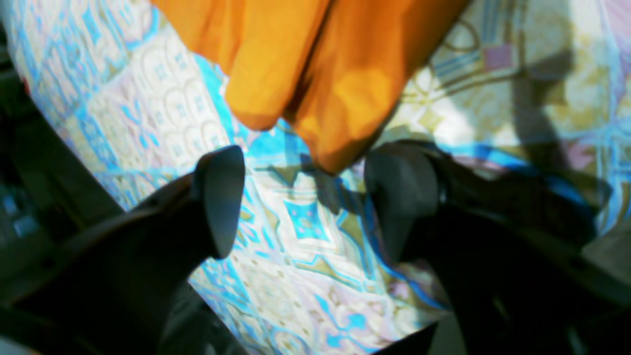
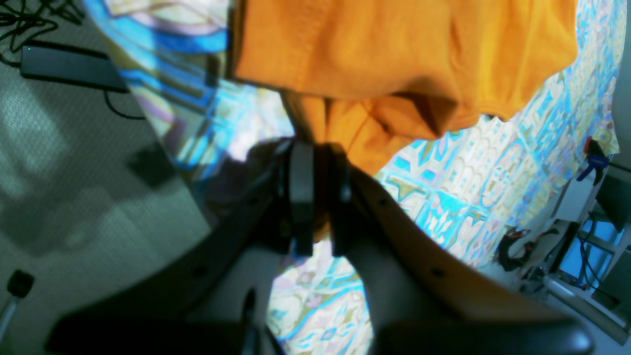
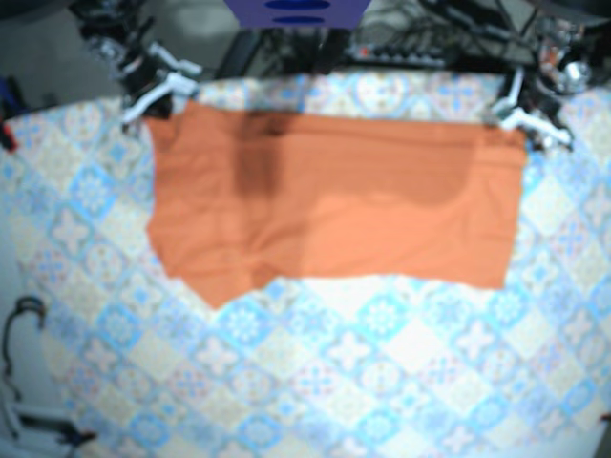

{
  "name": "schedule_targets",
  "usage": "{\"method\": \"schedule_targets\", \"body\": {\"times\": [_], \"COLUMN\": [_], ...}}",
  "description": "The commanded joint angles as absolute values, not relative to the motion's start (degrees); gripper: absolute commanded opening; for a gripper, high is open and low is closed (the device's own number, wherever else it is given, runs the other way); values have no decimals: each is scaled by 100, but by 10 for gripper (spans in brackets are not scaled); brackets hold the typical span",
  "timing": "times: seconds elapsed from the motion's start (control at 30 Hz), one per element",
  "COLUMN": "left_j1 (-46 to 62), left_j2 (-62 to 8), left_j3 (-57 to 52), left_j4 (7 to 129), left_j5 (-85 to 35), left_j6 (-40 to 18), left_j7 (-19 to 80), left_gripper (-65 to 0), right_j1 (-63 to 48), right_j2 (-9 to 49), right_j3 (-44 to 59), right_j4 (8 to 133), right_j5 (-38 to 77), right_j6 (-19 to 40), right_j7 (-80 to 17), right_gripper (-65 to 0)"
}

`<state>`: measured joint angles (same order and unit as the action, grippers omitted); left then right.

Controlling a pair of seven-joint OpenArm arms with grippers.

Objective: Fold the T-shirt properly

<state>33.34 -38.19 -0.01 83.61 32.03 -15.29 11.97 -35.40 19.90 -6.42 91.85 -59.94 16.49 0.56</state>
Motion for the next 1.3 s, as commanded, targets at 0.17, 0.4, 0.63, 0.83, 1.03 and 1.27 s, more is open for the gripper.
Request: {"method": "schedule_targets", "body": {"times": [0.17,0.4,0.63,0.83,1.03,1.27], "left_j1": [3213,3187,3134,3064,3064,3064], "left_j2": [-3908,-3916,-3916,-3916,-3916,-3916], "left_j3": [31,31,22,-4,-4,-4], "left_j4": [8321,8251,8251,8251,8251,8251], "left_j5": [3213,3213,3213,3213,3442,3459], "left_j6": [-1552,-1552,-1552,-1552,-1552,-1552], "left_j7": [1262,1262,1262,1262,1262,1262], "left_gripper": [-236,-237,-237,-237,-237,-498], "right_j1": [-3565,-3565,-3574,-3582,-3582,-3591], "right_j2": [2026,2026,2026,2026,2026,2026], "right_j3": [-655,-655,-655,-655,-655,-655], "right_j4": [9270,9270,9270,9288,9297,9297], "right_j5": [-5974,-5974,-5974,-5974,-5974,-5974], "right_j6": [1587,1587,1587,1587,1587,1587], "right_j7": [110,110,110,110,110,110], "right_gripper": [-614,-614,-614,-614,-614,-614]}}
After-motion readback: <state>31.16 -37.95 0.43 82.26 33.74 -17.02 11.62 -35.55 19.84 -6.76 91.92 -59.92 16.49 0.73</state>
